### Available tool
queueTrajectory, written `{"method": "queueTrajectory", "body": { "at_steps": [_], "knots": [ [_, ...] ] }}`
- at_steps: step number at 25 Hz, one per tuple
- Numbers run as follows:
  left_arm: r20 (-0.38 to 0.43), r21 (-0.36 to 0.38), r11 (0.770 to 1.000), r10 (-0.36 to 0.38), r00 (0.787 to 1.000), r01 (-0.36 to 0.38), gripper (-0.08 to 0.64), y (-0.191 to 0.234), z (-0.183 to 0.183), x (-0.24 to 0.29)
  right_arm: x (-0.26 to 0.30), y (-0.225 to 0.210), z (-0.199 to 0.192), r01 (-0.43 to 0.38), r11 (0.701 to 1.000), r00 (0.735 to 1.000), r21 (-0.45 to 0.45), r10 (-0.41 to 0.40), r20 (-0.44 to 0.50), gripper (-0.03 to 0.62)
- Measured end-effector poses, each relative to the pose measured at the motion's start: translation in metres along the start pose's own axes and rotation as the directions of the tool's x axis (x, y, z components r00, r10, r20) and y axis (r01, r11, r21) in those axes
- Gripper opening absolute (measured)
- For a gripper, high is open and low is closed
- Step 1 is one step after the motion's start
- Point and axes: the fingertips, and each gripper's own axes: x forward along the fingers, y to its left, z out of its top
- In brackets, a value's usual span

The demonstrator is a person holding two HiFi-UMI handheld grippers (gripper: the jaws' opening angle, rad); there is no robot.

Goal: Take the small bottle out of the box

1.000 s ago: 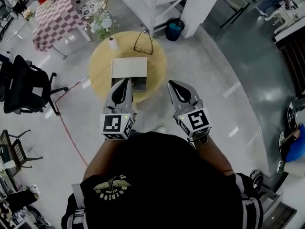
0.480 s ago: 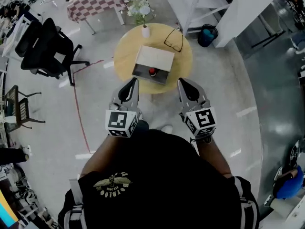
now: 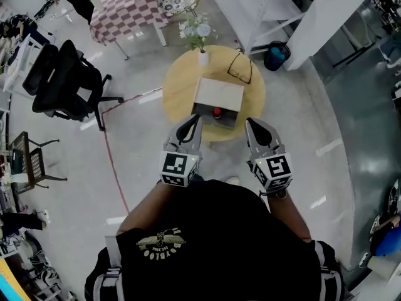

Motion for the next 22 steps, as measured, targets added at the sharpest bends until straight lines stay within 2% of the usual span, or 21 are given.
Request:
{"method": "queueTrajectory", "body": {
  "at_steps": [10,15,19,22],
  "knots": [
    [-0.014,-0.002,0.993,-0.119,0.993,0.119,0.000,0.093,-0.002,0.032,0.081,0.024,0.017,0.112,0.993,0.994,-0.025,-0.112,0.006,0.008],
    [-0.034,-0.050,0.986,-0.163,0.986,0.161,0.000,0.111,-0.015,0.049,0.088,0.012,0.002,0.189,0.982,0.979,-0.023,-0.190,-0.068,0.009],
    [-0.073,-0.090,0.985,-0.156,0.985,0.150,0.000,0.124,-0.034,0.063,0.103,0.006,-0.032,0.173,0.985,0.969,-0.005,-0.171,-0.177,0.032],
    [-0.124,-0.105,0.987,-0.133,0.983,0.120,0.000,0.132,-0.051,0.073,0.121,0.007,-0.070,0.120,0.992,0.958,0.021,-0.111,-0.265,0.057]
  ]
}}
